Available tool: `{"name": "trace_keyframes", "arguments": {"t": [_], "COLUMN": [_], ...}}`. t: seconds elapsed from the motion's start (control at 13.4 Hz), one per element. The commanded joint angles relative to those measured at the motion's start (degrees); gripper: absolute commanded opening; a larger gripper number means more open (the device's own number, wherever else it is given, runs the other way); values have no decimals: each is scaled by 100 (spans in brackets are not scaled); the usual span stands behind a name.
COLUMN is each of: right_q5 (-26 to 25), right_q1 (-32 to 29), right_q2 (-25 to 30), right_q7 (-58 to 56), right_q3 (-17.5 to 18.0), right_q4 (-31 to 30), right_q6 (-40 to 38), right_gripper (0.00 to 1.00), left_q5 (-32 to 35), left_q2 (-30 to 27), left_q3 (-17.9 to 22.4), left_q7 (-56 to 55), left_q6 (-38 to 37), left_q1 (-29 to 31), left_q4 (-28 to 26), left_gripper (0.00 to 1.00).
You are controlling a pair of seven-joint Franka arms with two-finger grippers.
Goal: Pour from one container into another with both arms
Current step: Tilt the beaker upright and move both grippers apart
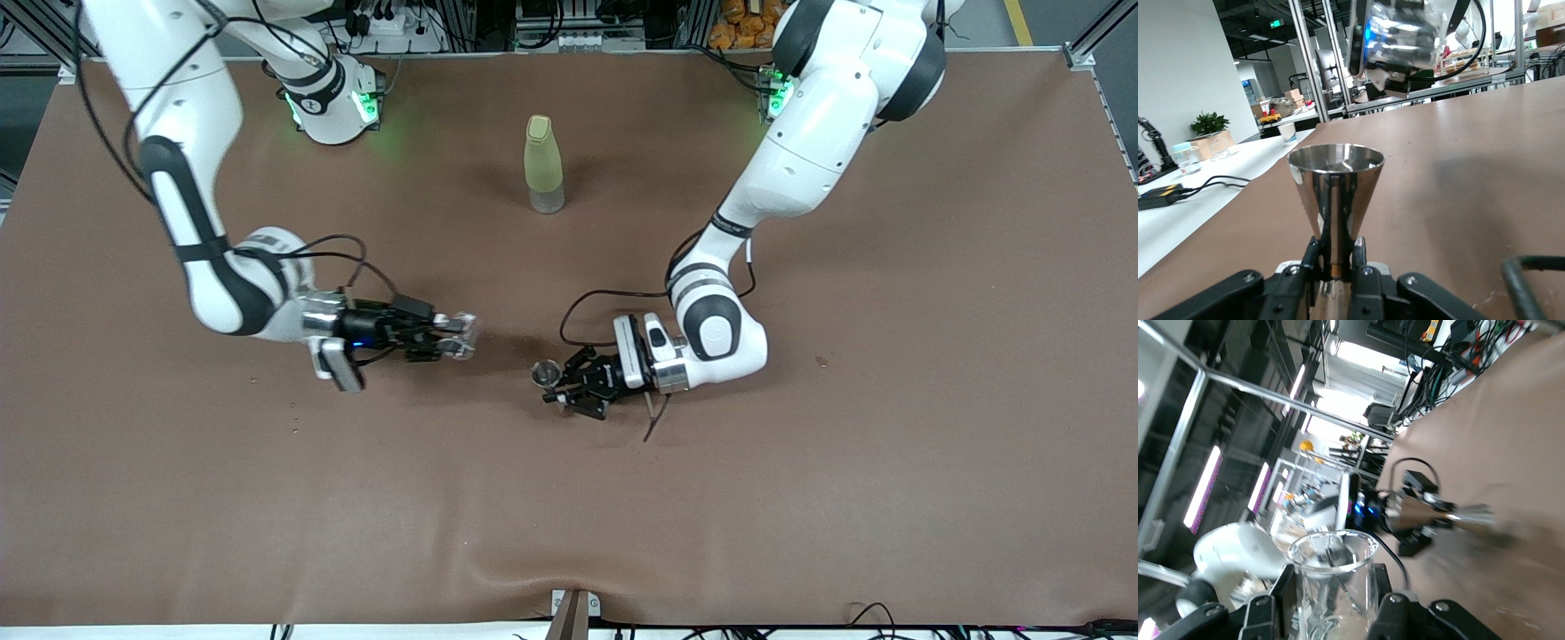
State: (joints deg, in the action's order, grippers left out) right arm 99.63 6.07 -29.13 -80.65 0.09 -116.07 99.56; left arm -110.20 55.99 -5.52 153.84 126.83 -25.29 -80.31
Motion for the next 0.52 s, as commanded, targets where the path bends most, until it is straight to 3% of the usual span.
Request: {"name": "trace_keyframes", "arguments": {"t": [0.0, 0.22, 0.45], "right_q5": [-863, -1900, -2446], "right_q1": [-753, -1606, -2257], "right_q2": [66, -127, -724], "right_q7": [-844, -1522, -2758], "right_q3": [97, 97, 97], "right_q4": [-74, 119, 407], "right_q6": [-234, -823, -1009], "right_gripper": [0, 0, 0], "left_q5": [410, 1033, 1561], "left_q2": [-317, -518, -800], "left_q3": [-19, -19, -19], "left_q7": [-353, -740, -1127], "left_q6": [-166, -605, -1088], "left_q1": [339, 831, 1306], "left_q4": [-256, -423, -713], "left_gripper": [0, 0, 0]}}
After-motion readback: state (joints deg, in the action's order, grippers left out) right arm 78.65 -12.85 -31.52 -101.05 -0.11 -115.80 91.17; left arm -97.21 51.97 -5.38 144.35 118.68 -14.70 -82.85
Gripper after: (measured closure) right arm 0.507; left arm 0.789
